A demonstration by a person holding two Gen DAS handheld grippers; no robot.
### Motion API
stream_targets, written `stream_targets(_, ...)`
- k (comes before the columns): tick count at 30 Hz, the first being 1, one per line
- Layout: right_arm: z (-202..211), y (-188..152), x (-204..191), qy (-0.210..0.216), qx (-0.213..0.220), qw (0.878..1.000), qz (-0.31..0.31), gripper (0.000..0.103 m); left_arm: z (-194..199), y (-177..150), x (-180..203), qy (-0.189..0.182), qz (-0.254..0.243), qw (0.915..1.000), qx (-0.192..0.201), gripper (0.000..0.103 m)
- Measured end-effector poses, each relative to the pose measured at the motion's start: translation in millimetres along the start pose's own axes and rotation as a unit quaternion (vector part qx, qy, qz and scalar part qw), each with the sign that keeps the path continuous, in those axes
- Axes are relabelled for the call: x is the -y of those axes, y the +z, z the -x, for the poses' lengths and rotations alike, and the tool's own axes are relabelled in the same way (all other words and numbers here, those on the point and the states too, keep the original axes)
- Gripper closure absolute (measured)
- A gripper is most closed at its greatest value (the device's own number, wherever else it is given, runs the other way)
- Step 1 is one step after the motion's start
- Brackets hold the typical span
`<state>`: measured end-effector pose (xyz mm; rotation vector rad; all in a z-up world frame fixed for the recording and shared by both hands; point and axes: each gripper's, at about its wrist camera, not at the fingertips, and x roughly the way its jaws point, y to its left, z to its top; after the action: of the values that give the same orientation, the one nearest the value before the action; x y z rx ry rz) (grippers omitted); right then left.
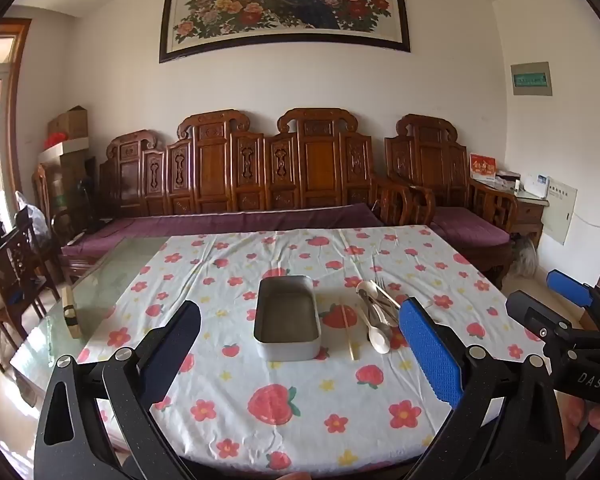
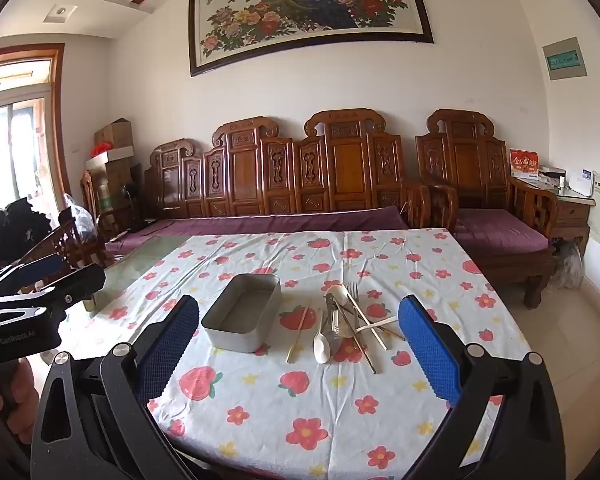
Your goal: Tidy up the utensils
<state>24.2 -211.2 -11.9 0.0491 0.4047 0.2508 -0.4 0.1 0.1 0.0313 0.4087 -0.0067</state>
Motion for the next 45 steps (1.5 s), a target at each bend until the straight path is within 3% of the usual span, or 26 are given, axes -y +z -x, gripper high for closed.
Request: stream_targets(45,2.2,-0.1,-1.9,-0.002,0.003,1.000,0.003,0.003,-0.5,0.1,-0.3,0.001,-0.001,1.0000,-0.004,0.006)
